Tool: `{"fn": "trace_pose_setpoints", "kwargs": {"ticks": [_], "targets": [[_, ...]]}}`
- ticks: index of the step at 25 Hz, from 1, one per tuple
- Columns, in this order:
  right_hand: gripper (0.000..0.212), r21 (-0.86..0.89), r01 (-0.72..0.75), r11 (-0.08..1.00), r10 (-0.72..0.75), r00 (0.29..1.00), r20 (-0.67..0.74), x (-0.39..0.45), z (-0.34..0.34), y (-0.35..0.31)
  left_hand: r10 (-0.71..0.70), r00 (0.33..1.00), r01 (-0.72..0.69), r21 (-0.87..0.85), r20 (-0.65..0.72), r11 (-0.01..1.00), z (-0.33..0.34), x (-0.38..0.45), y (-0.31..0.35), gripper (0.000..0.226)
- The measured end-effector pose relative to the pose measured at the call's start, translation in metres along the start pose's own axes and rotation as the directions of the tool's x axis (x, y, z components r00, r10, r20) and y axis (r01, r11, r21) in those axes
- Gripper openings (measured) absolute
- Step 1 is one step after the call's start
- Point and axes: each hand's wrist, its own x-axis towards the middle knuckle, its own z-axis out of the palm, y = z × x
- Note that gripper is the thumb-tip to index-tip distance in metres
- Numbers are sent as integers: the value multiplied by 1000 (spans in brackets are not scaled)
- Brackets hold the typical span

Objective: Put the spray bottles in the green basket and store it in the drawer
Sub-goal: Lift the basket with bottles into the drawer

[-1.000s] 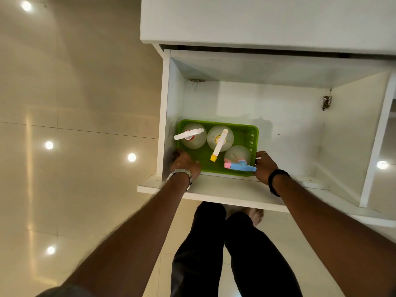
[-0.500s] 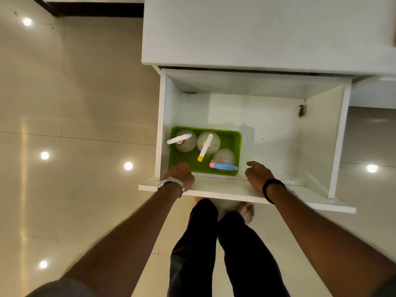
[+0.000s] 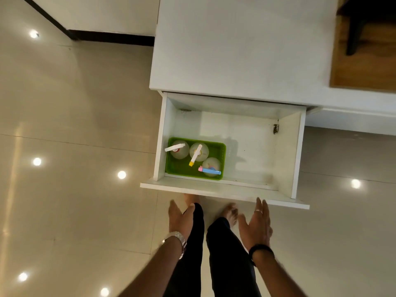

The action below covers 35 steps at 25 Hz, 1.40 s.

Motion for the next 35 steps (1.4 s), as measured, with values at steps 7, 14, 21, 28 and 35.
{"fn": "trace_pose_setpoints", "kwargs": {"ticks": [7, 14, 21, 28, 35], "targets": [[37, 758, -607, 241, 380, 777, 501, 21, 10, -33, -250, 946, 315, -752, 205, 578, 0, 23, 42, 66], [66, 779, -627, -19, 404, 708, 580, 60, -28, -74, -275, 918, 392, -758, 286, 520, -20, 41, 86, 75], [67, 786, -618, -27, 384, 720, 579, 90, -46, -102, -207, 928, 372, -755, 309, 540, -19, 51, 134, 72], [77, 803, -595, -34, 334, 751, 570, 129, -71, -138, -151, 926, 366, -733, 345, 574, -17, 65, 195, 74], [86, 834, -551, -25, 305, 791, 531, 163, -92, -174, -91, 922, 349, -708, 376, 614, -16, 81, 232, 90]]}}
